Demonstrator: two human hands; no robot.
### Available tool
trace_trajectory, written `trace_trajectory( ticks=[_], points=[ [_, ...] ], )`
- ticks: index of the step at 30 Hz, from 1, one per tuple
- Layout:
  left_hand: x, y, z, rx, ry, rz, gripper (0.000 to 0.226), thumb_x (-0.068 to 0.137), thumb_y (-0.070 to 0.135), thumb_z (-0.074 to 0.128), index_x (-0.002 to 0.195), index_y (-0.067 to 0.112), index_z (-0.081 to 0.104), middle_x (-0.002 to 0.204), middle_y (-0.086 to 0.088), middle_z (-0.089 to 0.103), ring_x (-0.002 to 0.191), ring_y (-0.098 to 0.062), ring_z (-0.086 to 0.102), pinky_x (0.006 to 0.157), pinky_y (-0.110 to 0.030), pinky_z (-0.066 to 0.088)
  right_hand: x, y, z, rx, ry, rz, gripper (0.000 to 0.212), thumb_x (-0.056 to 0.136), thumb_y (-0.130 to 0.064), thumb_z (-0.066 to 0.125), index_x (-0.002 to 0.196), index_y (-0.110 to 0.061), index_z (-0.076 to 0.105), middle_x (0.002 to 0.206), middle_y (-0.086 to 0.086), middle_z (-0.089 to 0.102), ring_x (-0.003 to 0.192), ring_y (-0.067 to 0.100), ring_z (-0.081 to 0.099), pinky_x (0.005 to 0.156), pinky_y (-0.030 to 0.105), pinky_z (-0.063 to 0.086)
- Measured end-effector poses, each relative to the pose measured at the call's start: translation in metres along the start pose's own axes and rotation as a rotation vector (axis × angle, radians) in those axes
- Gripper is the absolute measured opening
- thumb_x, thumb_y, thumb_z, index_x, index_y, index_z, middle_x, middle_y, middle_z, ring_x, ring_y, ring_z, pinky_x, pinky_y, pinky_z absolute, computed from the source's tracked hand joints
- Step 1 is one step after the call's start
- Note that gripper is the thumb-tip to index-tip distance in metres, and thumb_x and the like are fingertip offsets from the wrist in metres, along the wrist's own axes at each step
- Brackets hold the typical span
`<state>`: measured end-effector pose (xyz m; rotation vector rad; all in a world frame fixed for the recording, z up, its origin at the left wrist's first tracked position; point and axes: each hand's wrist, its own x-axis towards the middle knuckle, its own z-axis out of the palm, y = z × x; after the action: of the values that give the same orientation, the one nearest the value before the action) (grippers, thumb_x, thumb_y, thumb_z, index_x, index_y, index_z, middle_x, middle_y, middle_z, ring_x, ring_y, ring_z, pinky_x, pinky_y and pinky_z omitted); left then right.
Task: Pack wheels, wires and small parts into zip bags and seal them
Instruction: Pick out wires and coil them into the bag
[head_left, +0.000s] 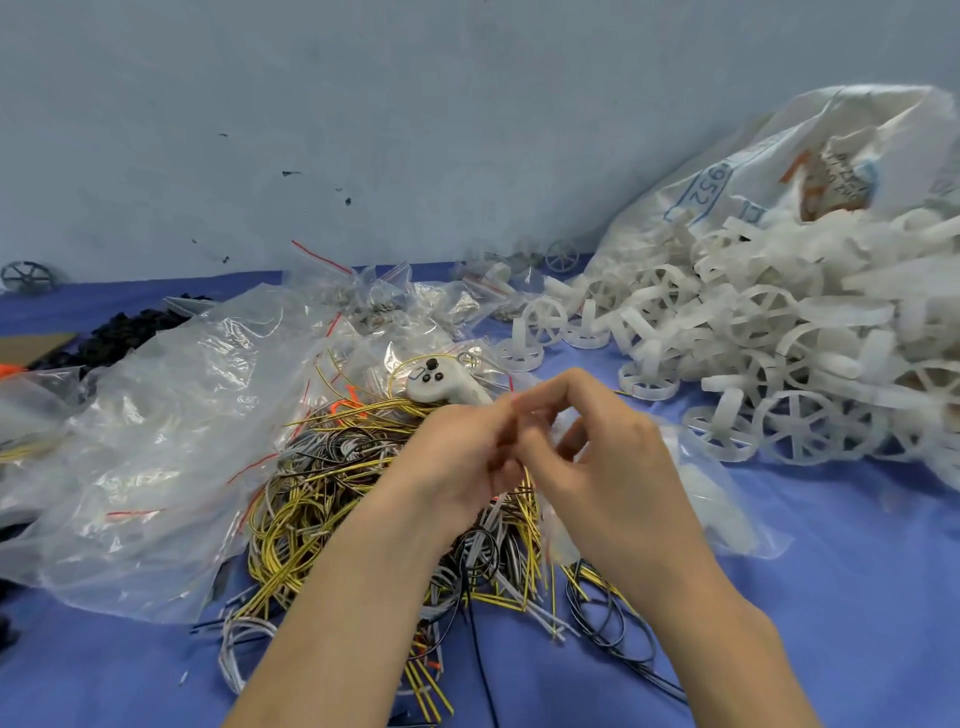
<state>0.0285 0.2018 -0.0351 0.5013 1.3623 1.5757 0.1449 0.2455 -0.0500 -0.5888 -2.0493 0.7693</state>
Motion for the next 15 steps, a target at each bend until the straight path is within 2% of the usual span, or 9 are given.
trace_trajectory(
  ticks=[1, 2, 3, 4, 6, 7, 10, 13, 15],
  points=[
    [0.002, 0.001, -0.002, -0.195, -0.022, -0.026, 0.008, 0.094, 0.01, 0.06, 0.089, 0.006, 0.064, 0.076, -0.006, 0.06, 0.071, -0.011, 0.056, 0.089, -0.024, 0.048, -0.002, -0.002, 0.001, -0.022, -0.02, -0.036, 0.008, 0.089, -0.024, 0.063, 0.094, -0.03, 0.06, 0.086, -0.015, 0.06, 0.066, 0.009, 0.054, 0.064, 0.038, 0.049],
    [0.002, 0.003, -0.003, -0.364, -0.05, -0.051, 0.005, 0.094, 0.011, 0.06, 0.095, 0.007, 0.062, 0.085, -0.009, 0.061, 0.083, -0.015, 0.059, 0.1, -0.029, 0.044, -0.003, -0.005, 0.003, -0.053, -0.04, -0.065, 0.007, 0.091, -0.025, 0.062, 0.096, -0.03, 0.059, 0.088, -0.013, 0.057, 0.066, 0.009, 0.053, 0.065, 0.041, 0.049],
    [0.002, 0.003, -0.004, -0.454, -0.078, -0.07, 0.006, 0.093, 0.011, 0.061, 0.098, 0.008, 0.061, 0.089, -0.009, 0.061, 0.089, -0.016, 0.06, 0.099, -0.029, 0.047, -0.004, -0.007, 0.004, -0.087, -0.052, -0.083, 0.006, 0.093, -0.027, 0.059, 0.097, -0.031, 0.058, 0.091, -0.013, 0.055, 0.067, 0.01, 0.052, 0.065, 0.043, 0.049],
    [0.001, 0.002, -0.004, -0.447, -0.114, -0.083, 0.006, 0.09, 0.011, 0.064, 0.094, 0.01, 0.061, 0.087, -0.007, 0.062, 0.087, -0.015, 0.062, 0.086, -0.025, 0.055, -0.005, -0.008, 0.005, -0.112, -0.047, -0.093, 0.007, 0.094, -0.029, 0.056, 0.099, -0.033, 0.056, 0.093, -0.013, 0.054, 0.068, 0.011, 0.052, 0.066, 0.043, 0.049],
    [-0.005, -0.004, -0.001, -0.259, -0.191, -0.085, 0.007, 0.089, 0.01, 0.062, 0.084, 0.013, 0.065, 0.075, -0.001, 0.066, 0.068, -0.009, 0.065, 0.052, -0.02, 0.055, -0.005, -0.01, 0.004, -0.113, 0.007, -0.085, 0.012, 0.094, -0.03, 0.053, 0.102, -0.039, 0.054, 0.096, -0.015, 0.054, 0.074, 0.01, 0.055, 0.068, 0.041, 0.049],
    [-0.007, -0.008, 0.001, -0.146, -0.235, -0.077, 0.013, 0.092, 0.01, 0.058, 0.083, 0.015, 0.067, 0.074, 0.0, 0.067, 0.064, -0.008, 0.064, 0.046, -0.019, 0.05, -0.005, -0.01, 0.003, -0.106, 0.034, -0.07, 0.013, 0.093, -0.03, 0.054, 0.103, -0.04, 0.055, 0.097, -0.016, 0.055, 0.076, 0.009, 0.056, 0.069, 0.041, 0.05],
    [-0.01, -0.015, -0.001, 0.133, -0.312, -0.025, 0.024, 0.094, 0.011, 0.051, 0.088, 0.021, 0.072, 0.086, 0.001, 0.067, 0.076, -0.013, 0.058, 0.05, -0.018, 0.048, -0.005, -0.01, 0.002, -0.116, 0.044, -0.041, 0.015, 0.094, -0.027, 0.058, 0.103, -0.039, 0.059, 0.099, -0.015, 0.058, 0.079, 0.008, 0.058, 0.071, 0.04, 0.05],
    [-0.01, -0.012, -0.008, 0.423, -0.251, 0.084, 0.041, 0.092, 0.003, 0.048, 0.077, 0.029, 0.076, 0.071, 0.011, 0.069, 0.061, 0.0, 0.061, 0.053, -0.014, 0.047, -0.006, -0.011, 0.001, -0.148, 0.004, -0.047, 0.016, 0.094, -0.028, 0.057, 0.104, -0.04, 0.058, 0.098, -0.015, 0.056, 0.067, 0.004, 0.05, 0.067, 0.035, 0.047],
    [-0.011, -0.01, -0.009, 0.492, -0.223, 0.16, 0.041, 0.095, 0.004, 0.05, 0.078, 0.029, 0.076, 0.071, 0.01, 0.071, 0.063, -0.001, 0.063, 0.056, -0.015, 0.049, -0.005, -0.012, -0.001, -0.167, -0.006, -0.028, 0.019, 0.093, -0.025, 0.056, 0.106, -0.039, 0.06, 0.098, -0.015, 0.055, 0.063, 0.004, 0.045, 0.065, 0.034, 0.044]
  ],
)
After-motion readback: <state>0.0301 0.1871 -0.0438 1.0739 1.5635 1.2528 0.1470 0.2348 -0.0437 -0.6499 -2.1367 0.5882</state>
